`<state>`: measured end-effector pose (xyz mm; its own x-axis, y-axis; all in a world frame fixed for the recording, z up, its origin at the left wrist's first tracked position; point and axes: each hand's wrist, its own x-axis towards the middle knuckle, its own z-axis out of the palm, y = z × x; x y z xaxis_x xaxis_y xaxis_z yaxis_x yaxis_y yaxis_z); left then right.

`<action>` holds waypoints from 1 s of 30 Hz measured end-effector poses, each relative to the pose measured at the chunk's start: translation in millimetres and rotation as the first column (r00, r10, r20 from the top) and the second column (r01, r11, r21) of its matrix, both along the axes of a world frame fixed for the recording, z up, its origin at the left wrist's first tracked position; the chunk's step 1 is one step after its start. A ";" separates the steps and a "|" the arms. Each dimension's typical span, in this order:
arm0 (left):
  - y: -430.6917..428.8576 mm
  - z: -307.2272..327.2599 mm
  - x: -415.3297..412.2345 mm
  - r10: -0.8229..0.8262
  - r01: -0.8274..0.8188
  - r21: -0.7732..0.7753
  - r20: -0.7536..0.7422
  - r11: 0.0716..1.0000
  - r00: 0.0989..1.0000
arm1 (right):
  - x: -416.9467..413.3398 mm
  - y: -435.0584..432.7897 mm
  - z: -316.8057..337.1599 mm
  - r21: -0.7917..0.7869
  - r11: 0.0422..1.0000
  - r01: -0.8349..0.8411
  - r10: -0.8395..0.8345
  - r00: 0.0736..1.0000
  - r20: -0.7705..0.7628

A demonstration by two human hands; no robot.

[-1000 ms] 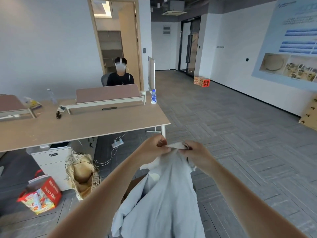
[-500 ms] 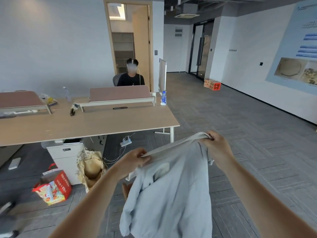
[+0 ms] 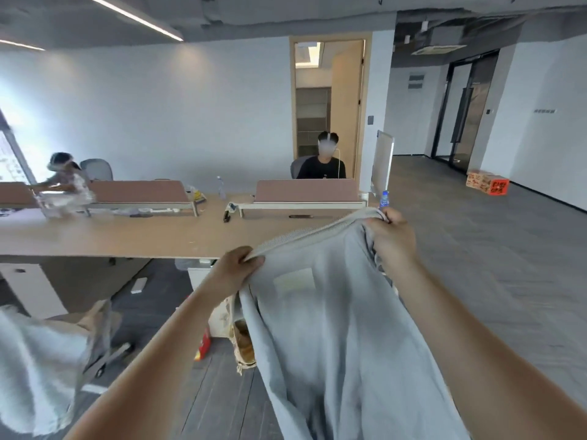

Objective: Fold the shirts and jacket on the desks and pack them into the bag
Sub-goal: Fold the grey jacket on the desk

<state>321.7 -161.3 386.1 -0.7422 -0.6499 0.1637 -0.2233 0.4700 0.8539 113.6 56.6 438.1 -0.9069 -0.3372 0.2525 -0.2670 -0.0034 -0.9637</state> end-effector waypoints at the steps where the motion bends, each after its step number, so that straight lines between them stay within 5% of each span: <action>1: -17.9 9.7 10.5 -0.014 0.014 0.007 -0.035 1.000 0.999 | 3.2 -17.0 5.5 -0.009 1.000 -0.010 0.010 1.000 -0.009; 15: -271.2 -20.8 132.0 -0.181 0.117 0.173 0.427 0.978 0.886 | 78.7 -264.0 20.3 -0.073 0.997 -0.037 0.042 0.997 0.062; 19: -313.4 -12.5 146.1 -0.194 0.104 0.296 0.294 0.949 0.936 | 74.8 -308.6 23.8 -0.095 0.995 0.034 -0.021 0.991 0.131; 27: -378.4 35.1 87.8 0.043 0.014 0.453 -0.114 0.891 0.993 | 41.8 -383.8 20.5 0.094 0.989 0.111 -0.106 0.993 -0.060; 30: -398.5 46.1 57.6 -0.033 0.132 0.504 -0.199 0.853 0.979 | 14.9 -405.0 2.1 0.142 0.987 0.079 -0.075 0.997 -0.036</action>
